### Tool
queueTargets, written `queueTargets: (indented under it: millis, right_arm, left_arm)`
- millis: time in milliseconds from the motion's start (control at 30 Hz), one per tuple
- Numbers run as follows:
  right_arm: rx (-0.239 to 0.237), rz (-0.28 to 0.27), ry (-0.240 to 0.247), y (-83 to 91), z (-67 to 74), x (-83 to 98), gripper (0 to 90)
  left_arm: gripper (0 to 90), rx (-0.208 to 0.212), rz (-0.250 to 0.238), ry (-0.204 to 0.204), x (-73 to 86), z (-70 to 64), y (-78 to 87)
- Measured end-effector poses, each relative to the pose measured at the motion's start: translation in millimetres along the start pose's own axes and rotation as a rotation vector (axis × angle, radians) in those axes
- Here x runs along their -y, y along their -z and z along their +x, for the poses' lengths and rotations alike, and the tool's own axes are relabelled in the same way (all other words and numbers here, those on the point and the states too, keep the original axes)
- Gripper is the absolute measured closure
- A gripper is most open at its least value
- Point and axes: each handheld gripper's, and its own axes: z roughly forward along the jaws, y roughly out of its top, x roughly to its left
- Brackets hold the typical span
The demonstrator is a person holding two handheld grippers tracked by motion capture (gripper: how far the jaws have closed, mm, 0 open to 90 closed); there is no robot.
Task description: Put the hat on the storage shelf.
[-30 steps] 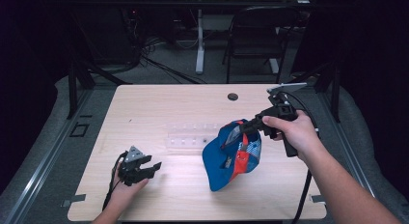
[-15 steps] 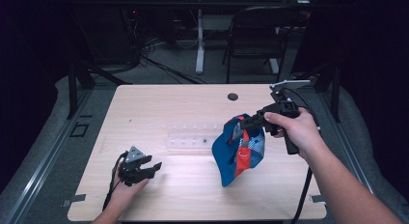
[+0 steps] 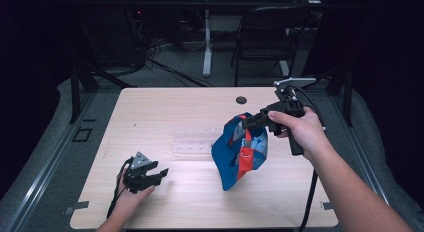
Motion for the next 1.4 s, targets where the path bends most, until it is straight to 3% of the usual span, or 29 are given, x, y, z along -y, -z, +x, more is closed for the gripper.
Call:
queueTargets:
  millis: [167,233,300,333,367,433,500,567,600,800,933,1067,1400]
  right_arm:
    - [-0.016,-0.009,0.009,-1.3,4.1,-3.3,78.4]
    - [-0.020,-0.015,0.010,-2.0,5.6,-4.3,78.4]
    - [-0.025,-0.016,0.018,-3.4,7.2,-5.6,78.4]
    - [-0.027,-0.012,0.022,-4.0,7.8,-5.9,78.4]
    - [-0.026,-0.015,0.022,-5.2,8.6,-6.2,78.4]
    - [-0.026,-0.010,0.022,-5.8,9.5,-6.7,78.4]
    - [-0.028,-0.010,0.021,-7.5,11.0,-7.5,78.4]
    - [-0.027,-0.007,0.032,-8.7,11.6,-8.4,78.4]
    - [-0.028,-0.009,0.031,-9.3,12.2,-8.4,78.4]
    - [-0.030,-0.010,0.032,-13.2,13.9,-8.4,78.4]
    - [-0.037,0.004,0.040,-16.9,14.8,-9.3,78.4]
    - [-0.041,0.001,0.038,-19.8,14.2,-9.4,78.4]
    - [-0.040,-0.001,0.035,-18.7,10.5,-8.7,78.4]
  left_arm:
    - [47.2,0.029,-0.030,-0.020,-2.9,-11.0,-0.6]
    - [46.6,0.050,-0.040,-0.027,-6.2,-20.5,-2.4]
    - [46.0,0.086,-0.059,-0.063,-14.0,-35.9,-2.2]
    - [45.9,0.086,-0.059,-0.063,-14.0,-35.9,-2.2]
    - [45.9,0.109,-0.085,-0.096,-20.9,-51.5,-0.9]
    - [46.2,0.129,-0.091,-0.112,-24.8,-59.3,-0.4]
    - [46.2,0.169,-0.115,-0.148,-32.5,-76.6,-1.8]
    - [46.2,0.193,-0.128,-0.215,-41.9,-100.3,-7.4]
    - [46.2,0.193,-0.128,-0.215,-41.9,-100.3,-7.4]
    - [46.0,0.245,-0.115,-0.265,-45.1,-129.0,-23.1]
    - [44.3,0.234,-0.123,-0.297,-44.9,-140.3,-25.8]
    - [43.3,0.264,-0.144,-0.291,-48.2,-150.9,-27.5]
    - [43.2,0.307,-0.159,-0.367,-48.2,-169.8,-24.2]
